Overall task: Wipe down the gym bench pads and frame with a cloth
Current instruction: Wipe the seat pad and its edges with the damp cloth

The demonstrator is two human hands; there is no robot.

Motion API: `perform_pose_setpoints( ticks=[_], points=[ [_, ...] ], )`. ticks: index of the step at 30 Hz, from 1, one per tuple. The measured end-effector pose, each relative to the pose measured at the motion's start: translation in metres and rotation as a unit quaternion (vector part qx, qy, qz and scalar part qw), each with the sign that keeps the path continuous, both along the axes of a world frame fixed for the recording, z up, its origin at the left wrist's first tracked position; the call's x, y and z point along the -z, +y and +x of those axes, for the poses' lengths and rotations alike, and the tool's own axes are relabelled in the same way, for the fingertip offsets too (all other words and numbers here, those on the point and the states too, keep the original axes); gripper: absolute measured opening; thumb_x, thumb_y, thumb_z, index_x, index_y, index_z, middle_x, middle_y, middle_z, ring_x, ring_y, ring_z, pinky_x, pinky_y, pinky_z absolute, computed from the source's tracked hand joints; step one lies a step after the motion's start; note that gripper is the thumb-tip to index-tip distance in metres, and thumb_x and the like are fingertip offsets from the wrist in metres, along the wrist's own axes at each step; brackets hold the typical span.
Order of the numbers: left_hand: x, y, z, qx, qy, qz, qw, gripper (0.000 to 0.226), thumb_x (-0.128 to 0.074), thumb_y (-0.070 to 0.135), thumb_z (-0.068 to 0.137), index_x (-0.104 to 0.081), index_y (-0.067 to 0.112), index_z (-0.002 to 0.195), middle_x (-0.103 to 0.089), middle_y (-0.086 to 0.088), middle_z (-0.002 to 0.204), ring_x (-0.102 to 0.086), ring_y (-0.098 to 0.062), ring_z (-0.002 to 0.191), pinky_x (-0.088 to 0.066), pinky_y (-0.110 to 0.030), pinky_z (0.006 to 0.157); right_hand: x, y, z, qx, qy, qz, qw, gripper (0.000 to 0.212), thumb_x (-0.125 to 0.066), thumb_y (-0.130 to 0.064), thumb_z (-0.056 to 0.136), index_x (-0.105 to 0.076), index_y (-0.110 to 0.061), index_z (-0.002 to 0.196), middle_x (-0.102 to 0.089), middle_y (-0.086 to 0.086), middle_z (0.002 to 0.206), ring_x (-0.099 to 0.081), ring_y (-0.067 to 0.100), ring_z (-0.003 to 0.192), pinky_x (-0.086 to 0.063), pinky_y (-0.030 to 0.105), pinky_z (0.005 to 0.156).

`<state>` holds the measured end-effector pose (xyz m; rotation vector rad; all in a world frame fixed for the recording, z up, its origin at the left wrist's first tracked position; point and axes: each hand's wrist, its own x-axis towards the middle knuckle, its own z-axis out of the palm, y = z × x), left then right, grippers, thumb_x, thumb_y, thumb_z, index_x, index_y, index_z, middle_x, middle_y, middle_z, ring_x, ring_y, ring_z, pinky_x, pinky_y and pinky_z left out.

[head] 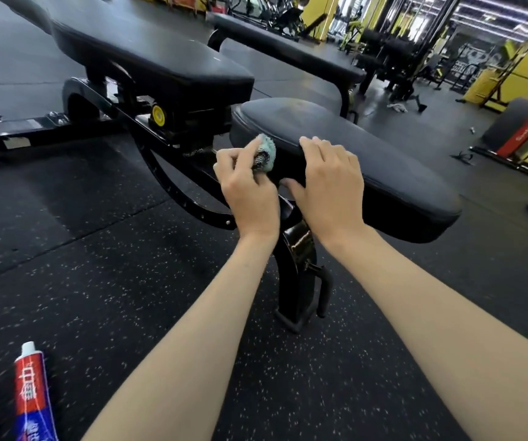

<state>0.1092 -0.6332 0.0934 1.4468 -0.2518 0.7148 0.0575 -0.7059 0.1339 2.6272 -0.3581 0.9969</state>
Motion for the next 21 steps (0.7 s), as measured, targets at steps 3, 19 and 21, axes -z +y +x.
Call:
perform_pose_setpoints(
  ticks=[3,19,21],
  points=[
    [-0.006,-0.001,0.016,-0.006,0.039,-0.034,0.999,0.048,-0.044,-0.015,0.072,-0.072,0.008,0.103,-0.045,0.001,0.091,-0.051,-0.021,0.087,-0.043,-0.016,0.081,-0.018,0.001,0.008,-0.007,0.040,-0.005,0.999,0.076,-0.072,-0.049,0.077,-0.049,-0.007,0.135,-0.060,0.014,0.112,-0.055,0.033,0.104,-0.041,0.041,0.089],
    [-0.017,0.028,0.116,0.086,0.180,0.047,0.979,0.043,-0.047,-0.007,0.084,-0.068,0.015,0.115,-0.056,0.002,0.103,-0.051,-0.009,0.091,-0.038,0.001,0.077,-0.030,0.003,0.046,-0.071,0.125,0.124,0.982,0.073,-0.069,-0.049,0.082,-0.043,-0.017,0.142,-0.048,0.000,0.140,-0.039,0.022,0.129,-0.034,0.033,0.104],
    [-0.016,0.028,0.115,0.143,0.177,0.045,0.973,0.048,-0.043,-0.008,0.080,-0.069,0.019,0.110,-0.064,0.002,0.104,-0.060,-0.013,0.096,-0.051,-0.025,0.088,-0.029,0.001,0.047,-0.074,0.124,0.134,0.980,0.072,-0.070,-0.048,0.082,-0.044,-0.017,0.142,-0.049,0.000,0.139,-0.039,0.022,0.128,-0.033,0.032,0.104]
  ],
)
